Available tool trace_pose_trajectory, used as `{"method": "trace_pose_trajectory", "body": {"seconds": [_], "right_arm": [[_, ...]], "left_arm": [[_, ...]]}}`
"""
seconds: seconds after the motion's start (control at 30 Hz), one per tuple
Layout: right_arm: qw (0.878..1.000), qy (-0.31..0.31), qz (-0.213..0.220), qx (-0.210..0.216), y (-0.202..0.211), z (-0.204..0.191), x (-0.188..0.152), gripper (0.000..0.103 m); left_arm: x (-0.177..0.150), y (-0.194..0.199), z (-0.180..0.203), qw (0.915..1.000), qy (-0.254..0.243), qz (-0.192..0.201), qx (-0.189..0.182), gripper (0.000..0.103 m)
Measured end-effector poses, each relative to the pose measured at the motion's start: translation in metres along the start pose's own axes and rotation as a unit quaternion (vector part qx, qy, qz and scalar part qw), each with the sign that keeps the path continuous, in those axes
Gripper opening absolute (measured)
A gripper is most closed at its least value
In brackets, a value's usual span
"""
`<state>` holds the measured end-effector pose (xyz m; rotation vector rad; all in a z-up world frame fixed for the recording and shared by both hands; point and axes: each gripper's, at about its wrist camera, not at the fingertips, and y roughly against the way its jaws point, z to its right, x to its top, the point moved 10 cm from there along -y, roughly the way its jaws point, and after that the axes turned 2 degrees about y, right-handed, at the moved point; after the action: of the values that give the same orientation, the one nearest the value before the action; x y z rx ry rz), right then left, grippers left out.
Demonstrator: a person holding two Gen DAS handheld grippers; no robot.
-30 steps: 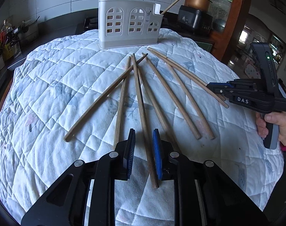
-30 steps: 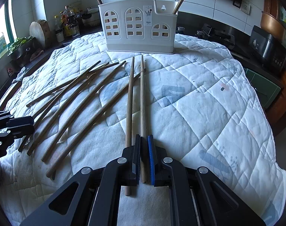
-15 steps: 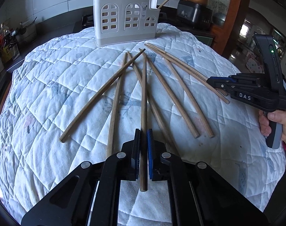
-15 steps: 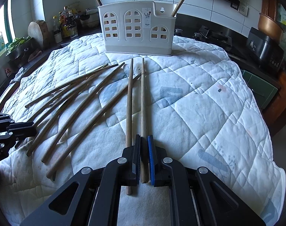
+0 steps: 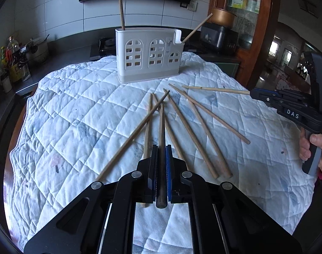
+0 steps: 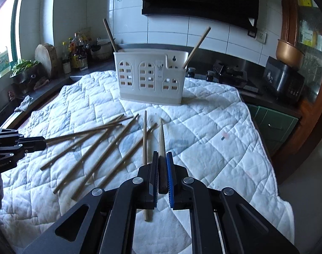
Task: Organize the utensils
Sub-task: 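Lift the left tool's chopstick over the caddy while the right tool carries its own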
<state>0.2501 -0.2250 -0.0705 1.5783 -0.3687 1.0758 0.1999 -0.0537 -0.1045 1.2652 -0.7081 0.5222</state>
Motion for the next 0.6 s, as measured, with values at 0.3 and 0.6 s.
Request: {"method": "trace_pose_trajectory", "body": {"seconds": [0.3, 0.6], "right_arm": [[0.999, 0.002, 0.033, 0.008, 0.02, 0.006, 0.065, 0.007], [0.999, 0.02, 0.025, 0.015, 0.024, 0.016, 0.129, 0.007]], "left_arm": [[0.041, 0.012, -0.009, 0.9995, -0.004, 0.029, -0.008, 0.005], [0.096, 0.026, -0.015, 0.9981, -0.006, 0.057, -0.023, 0.005]]}}
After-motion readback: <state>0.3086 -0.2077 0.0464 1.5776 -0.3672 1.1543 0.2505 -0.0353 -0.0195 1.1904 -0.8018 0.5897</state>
